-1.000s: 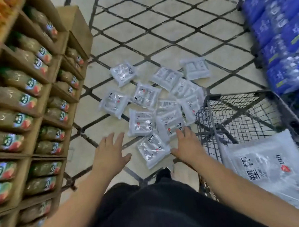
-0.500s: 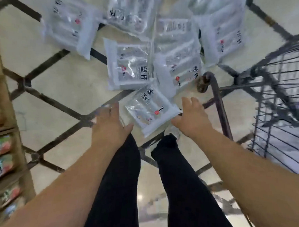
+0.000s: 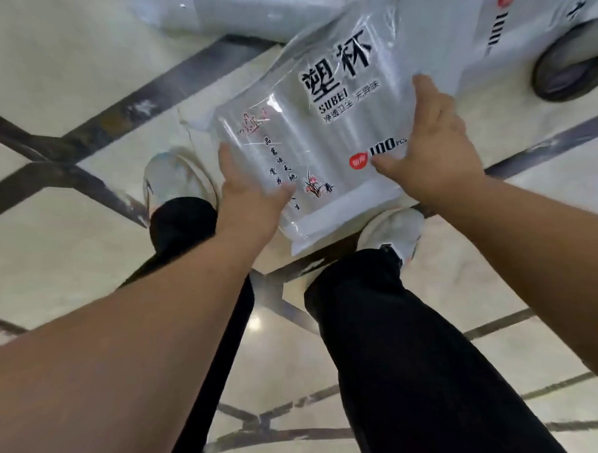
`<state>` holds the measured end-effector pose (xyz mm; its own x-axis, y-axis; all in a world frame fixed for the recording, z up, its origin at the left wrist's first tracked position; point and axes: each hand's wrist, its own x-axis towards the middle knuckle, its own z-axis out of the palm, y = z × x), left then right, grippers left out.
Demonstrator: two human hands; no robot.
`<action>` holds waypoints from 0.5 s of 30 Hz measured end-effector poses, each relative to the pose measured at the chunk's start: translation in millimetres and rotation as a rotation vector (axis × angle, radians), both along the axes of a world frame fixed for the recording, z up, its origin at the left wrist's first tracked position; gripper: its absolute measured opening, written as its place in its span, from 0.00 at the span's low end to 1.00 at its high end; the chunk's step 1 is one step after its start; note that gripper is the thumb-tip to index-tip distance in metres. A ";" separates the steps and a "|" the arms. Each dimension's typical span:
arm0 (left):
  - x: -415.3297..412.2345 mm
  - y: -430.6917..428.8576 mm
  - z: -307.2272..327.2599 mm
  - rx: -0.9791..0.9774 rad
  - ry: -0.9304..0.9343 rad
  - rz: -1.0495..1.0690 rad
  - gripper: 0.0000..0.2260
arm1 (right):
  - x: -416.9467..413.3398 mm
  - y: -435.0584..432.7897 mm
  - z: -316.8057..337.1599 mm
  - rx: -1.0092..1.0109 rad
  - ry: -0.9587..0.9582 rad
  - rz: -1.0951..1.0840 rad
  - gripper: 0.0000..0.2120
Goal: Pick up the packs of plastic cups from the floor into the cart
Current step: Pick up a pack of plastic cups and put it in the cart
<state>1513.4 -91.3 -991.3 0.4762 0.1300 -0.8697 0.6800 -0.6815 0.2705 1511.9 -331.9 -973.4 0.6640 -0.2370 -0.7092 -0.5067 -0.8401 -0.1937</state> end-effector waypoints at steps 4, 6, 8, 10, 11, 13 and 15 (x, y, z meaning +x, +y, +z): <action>-7.0 -20.5 -0.3 -0.055 -0.030 0.322 0.50 | -0.7 -5.1 -2.1 0.068 -0.058 -0.082 0.53; -2.8 -24.4 5.6 -0.026 -0.044 0.354 0.50 | 3.6 -4.4 5.9 0.052 -0.050 -0.068 0.54; 3.6 -21.3 24.7 -0.015 -0.052 0.339 0.50 | 7.4 -1.9 23.7 0.038 -0.039 -0.049 0.54; 11.8 -13.3 58.9 0.013 -0.079 0.272 0.49 | 11.7 3.0 53.1 0.034 -0.034 -0.051 0.54; 18.8 -8.0 83.2 0.029 -0.094 0.233 0.49 | 14.6 7.0 74.2 0.038 -0.038 -0.065 0.53; 36.7 4.4 143.1 0.041 -0.150 0.180 0.49 | 21.0 17.9 129.7 0.049 -0.050 -0.112 0.53; 54.8 18.7 217.8 0.039 -0.184 0.169 0.48 | 26.6 31.7 201.9 0.073 -0.070 -0.175 0.52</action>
<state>1568.3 -72.6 -773.4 0.5945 0.2529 -0.7633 0.7269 -0.5749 0.3757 1538.4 -300.2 -771.5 0.6655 -0.3029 -0.6822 -0.6269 -0.7228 -0.2906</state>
